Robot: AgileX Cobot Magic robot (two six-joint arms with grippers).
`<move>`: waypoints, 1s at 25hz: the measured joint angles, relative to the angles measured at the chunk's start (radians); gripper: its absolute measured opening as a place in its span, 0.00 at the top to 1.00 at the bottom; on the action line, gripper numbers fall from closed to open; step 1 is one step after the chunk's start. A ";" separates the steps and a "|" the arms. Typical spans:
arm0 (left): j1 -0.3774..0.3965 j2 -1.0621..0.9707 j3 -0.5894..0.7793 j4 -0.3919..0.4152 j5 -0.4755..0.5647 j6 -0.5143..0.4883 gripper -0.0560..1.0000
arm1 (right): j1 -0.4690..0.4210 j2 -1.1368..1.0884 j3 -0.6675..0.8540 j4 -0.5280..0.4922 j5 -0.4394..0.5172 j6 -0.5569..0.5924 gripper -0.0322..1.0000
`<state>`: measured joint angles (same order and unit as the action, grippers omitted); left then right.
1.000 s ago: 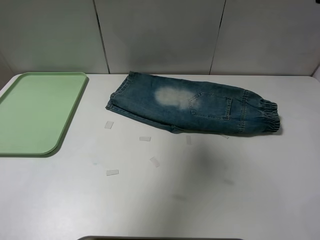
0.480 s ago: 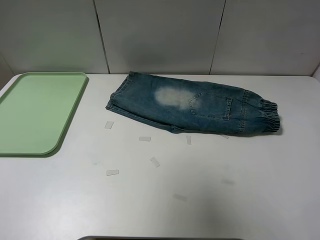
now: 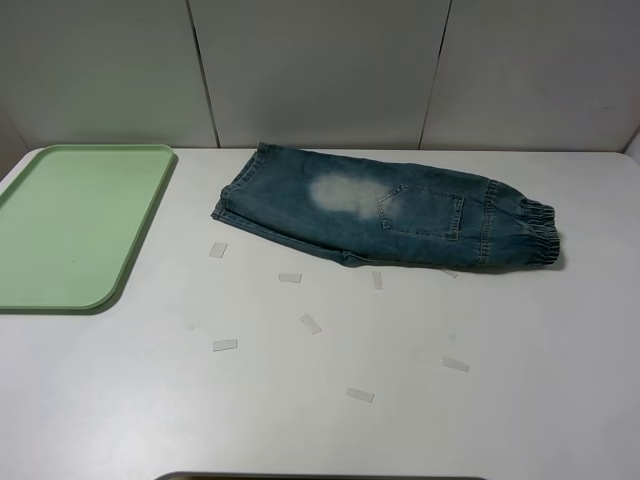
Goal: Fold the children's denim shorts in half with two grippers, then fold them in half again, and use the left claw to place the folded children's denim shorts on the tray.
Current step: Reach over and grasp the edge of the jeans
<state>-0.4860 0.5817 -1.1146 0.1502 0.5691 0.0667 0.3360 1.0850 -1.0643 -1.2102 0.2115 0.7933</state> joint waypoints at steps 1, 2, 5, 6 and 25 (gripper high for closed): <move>0.000 -0.023 0.000 0.038 0.047 -0.032 0.22 | 0.000 -0.001 0.000 0.008 0.000 0.000 0.34; 0.000 -0.046 0.000 0.079 0.103 -0.052 0.22 | 0.000 -0.003 0.000 0.019 0.000 0.000 0.34; 0.000 -0.109 0.000 0.177 0.264 -0.094 0.22 | 0.000 -0.003 0.000 0.052 -0.006 0.000 0.34; 0.000 -0.133 0.000 0.203 0.318 -0.097 0.22 | 0.000 -0.003 0.000 0.062 -0.010 0.000 0.34; 0.000 -0.580 0.099 0.021 0.593 -0.227 0.22 | 0.000 0.002 0.000 0.089 -0.011 -0.001 0.34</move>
<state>-0.4860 0.0020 -1.0161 0.1709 1.1622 -0.1606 0.3360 1.0866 -1.0643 -1.1209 0.2005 0.7923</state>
